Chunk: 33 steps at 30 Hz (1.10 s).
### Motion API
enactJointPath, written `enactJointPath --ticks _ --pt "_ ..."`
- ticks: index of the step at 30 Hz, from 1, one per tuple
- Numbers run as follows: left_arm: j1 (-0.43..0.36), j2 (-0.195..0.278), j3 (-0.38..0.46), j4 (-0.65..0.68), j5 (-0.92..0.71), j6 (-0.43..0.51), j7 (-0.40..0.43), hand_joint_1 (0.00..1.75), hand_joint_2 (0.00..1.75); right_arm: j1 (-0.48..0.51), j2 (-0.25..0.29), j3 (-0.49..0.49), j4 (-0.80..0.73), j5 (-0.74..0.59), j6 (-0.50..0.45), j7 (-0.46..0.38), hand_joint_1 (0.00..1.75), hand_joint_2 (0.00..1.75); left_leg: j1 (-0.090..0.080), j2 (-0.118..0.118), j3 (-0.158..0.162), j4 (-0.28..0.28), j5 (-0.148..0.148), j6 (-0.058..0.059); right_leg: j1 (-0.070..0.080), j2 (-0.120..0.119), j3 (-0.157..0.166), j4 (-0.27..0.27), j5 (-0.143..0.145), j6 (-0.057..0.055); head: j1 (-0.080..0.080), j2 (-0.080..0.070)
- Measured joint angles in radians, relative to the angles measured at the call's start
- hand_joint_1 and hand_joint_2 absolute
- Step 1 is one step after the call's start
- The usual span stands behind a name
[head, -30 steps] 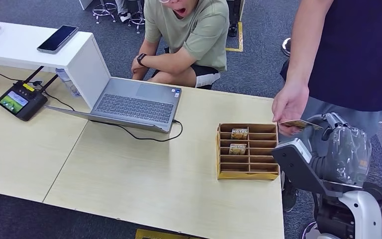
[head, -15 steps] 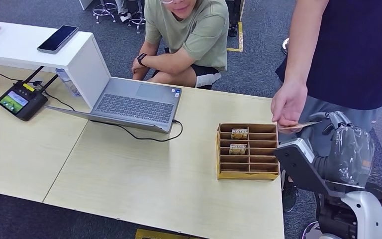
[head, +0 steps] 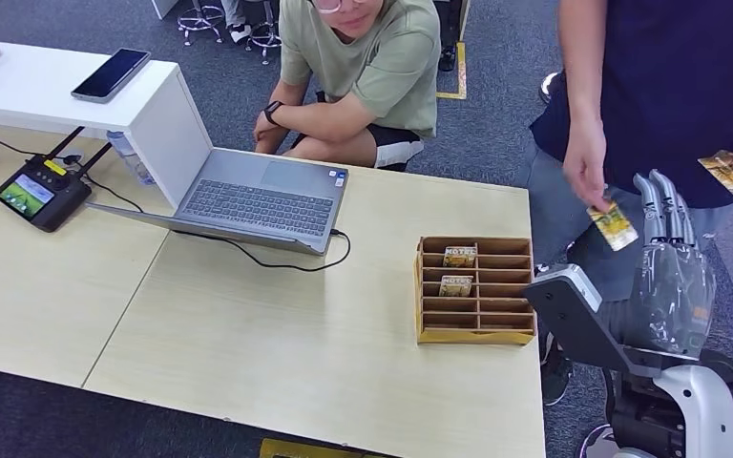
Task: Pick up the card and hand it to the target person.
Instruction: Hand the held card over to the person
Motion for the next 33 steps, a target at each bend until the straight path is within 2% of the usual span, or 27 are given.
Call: enactJointPath --ticks 6,9,13,16,21,25,29,33 --pt "0.000 0.000 0.000 0.000 0.000 0.000 0.000 0.00 0.00 0.002 -0.001 0.000 0.000 -0.014 0.000 0.000 0.00 1.75 0.000 0.000 0.000 0.000 0.000 0.000 0.000 0.000 0.000 0.000 0.000 0.000 0.000 0.000" --pt "0.000 0.000 0.001 0.000 0.002 0.002 0.000 0.00 0.00 0.004 -0.001 0.000 0.000 -0.104 -0.007 0.000 0.00 1.75 0.000 0.000 0.000 0.000 0.000 0.000 0.000 0.000 0.000 0.000 0.000 0.000 0.000 0.000" --pt "0.000 0.000 0.001 0.000 0.003 0.003 -0.002 0.00 0.00 0.001 -0.004 0.002 0.004 -0.327 -0.061 -0.003 0.00 1.75 0.000 0.000 0.000 0.000 0.000 0.000 0.000 0.000 0.000 0.000 0.000 0.000 0.000 0.000" --pt "0.000 0.000 0.001 0.000 0.003 0.002 -0.004 0.00 0.00 -0.006 -0.019 0.008 0.011 -0.570 -0.139 -0.036 0.00 1.75 0.000 0.000 0.000 0.000 0.000 0.000 0.000 0.000 0.000 0.000 0.000 0.000 0.000 0.000" --pt "0.000 0.000 0.001 0.000 0.003 -0.001 -0.007 0.00 0.00 0.000 -0.054 0.024 0.047 -0.929 -0.247 -0.178 0.00 1.75 0.000 0.000 0.000 0.000 0.000 0.000 0.000 -0.001 0.000 0.000 0.000 0.000 0.000 0.000" --pt "0.000 0.000 0.001 0.000 0.003 -0.004 -0.009 0.00 0.00 0.039 -0.089 0.026 0.083 -1.188 -0.279 -0.320 0.00 1.75 0.000 -0.001 -0.001 0.000 0.000 0.000 0.000 -0.001 0.000 0.000 0.000 0.000 0.000 0.000" --pt "0.000 0.000 0.001 0.000 0.003 -0.006 -0.013 0.00 0.00 0.079 -0.125 0.025 0.117 -1.317 -0.283 -0.392 0.00 1.75 0.000 0.000 -0.001 0.000 0.000 0.000 0.000 -0.001 0.000 0.000 0.000 0.000 0.000 0.000" --pt "0.000 0.000 0.001 0.000 0.005 -0.006 -0.020 0.00 0.00 0.098 -0.149 0.026 0.151 -1.355 -0.280 -0.401 0.00 1.75 0.000 0.000 0.000 0.000 0.000 0.000 0.000 -0.001 0.000 0.000 0.000 0.000 0.000 0.000"
